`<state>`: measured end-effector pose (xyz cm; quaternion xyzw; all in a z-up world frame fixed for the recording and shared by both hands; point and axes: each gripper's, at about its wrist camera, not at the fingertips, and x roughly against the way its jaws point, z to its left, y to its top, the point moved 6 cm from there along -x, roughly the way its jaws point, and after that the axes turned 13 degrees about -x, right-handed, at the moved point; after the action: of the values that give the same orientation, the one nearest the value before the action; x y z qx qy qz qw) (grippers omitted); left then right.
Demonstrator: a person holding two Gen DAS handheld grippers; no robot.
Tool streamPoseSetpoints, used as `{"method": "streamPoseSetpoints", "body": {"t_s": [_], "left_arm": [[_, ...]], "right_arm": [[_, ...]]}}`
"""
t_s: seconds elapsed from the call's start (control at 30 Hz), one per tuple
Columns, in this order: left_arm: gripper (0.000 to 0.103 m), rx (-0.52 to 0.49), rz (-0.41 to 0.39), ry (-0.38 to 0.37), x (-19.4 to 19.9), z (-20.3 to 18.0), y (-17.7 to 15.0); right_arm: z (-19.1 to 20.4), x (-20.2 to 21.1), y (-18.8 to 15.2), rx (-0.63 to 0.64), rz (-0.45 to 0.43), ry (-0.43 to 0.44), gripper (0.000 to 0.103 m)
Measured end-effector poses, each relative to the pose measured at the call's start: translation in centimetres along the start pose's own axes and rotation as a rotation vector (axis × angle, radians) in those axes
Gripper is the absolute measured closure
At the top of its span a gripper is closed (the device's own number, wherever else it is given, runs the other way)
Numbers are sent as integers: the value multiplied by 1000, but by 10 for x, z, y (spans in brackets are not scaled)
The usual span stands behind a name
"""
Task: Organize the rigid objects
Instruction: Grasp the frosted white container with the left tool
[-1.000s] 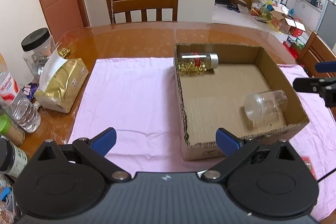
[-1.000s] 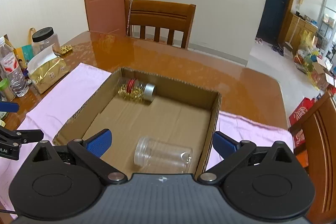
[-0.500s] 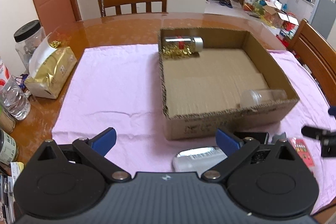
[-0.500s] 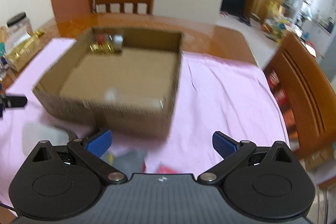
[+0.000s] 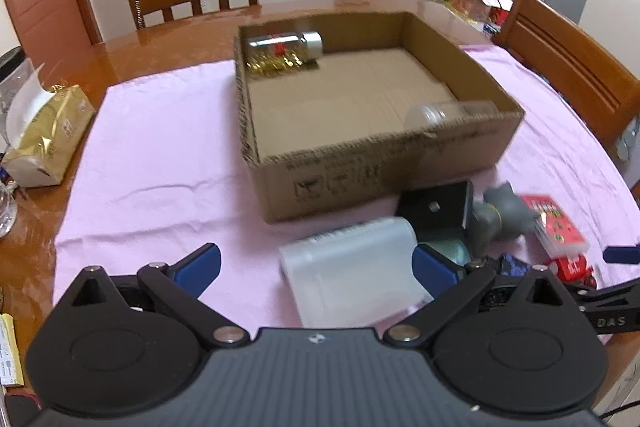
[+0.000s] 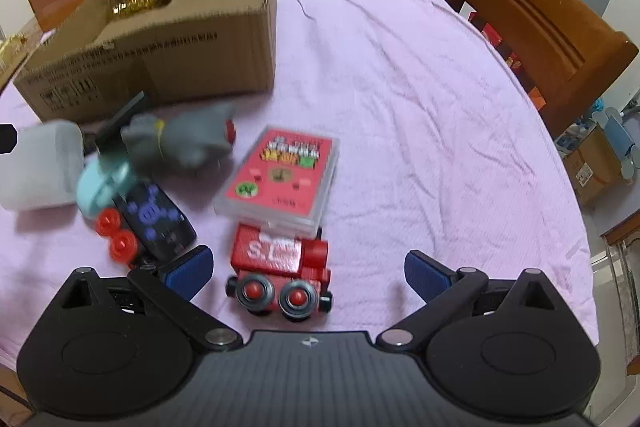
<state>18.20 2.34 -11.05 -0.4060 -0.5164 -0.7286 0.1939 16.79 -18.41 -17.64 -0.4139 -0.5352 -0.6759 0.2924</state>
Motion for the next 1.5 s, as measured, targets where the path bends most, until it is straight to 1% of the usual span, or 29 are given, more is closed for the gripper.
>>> {"method": "streamPoseSetpoints", "body": {"t_s": [0.07, 0.13, 0.2, 0.3, 0.43, 0.53, 0.6, 0.67, 0.77, 0.93, 1.07, 1.17, 1.23, 1.33, 1.43, 1.5], "left_arm": [[2, -10, 6, -5, -2, -7, -3], [2, -17, 6, 5, -3, -12, -4], [2, -11, 2, 25, -6, -17, -2], [2, 8, -3, 52, -13, -22, 1], [2, 19, -10, 92, -27, -30, 3], [2, 13, 5, 129, -32, -33, -1], [1, 15, 23, 137, -33, -32, -7], [1, 30, 31, 116, -32, -30, -14], [1, 46, 54, 108, -28, -24, -25], [1, 21, 76, 113, -30, -19, -39], [2, 7, 57, 116, -36, -20, -38], [5, -18, 32, 114, -39, -24, -35], [14, -27, 27, 107, -41, -26, -34], [20, -32, 19, 90, -39, -27, -35], [20, -13, 13, 65, -35, -25, -36], [20, -9, 32, 47, -33, -25, -39]], "right_arm": [[0, -6, -4, 22, -7, -5, 0], [-4, -11, -6, 25, 9, 0, 0], [-8, -13, -7, 19, 6, 23, 0], [-8, -13, -5, 61, -5, 47, 0], [-8, -14, -3, 85, -3, 63, 0], [-9, -13, -4, 99, -10, 74, 0], [-10, -13, -4, 100, -13, 76, 0], [-10, -13, -4, 100, -13, 76, 0], [-10, -13, -4, 102, -16, 78, 0], [-11, -12, -7, 100, -26, 81, 0], [-11, -11, -7, 99, -29, 81, 0], [-11, -11, -7, 99, -28, 80, 0], [-11, -11, -7, 97, -26, 79, 0], [-11, -10, -7, 92, -27, 75, 0], [-11, -10, -7, 88, -27, 73, 0], [-11, -10, -7, 85, -25, 71, 0]]}}
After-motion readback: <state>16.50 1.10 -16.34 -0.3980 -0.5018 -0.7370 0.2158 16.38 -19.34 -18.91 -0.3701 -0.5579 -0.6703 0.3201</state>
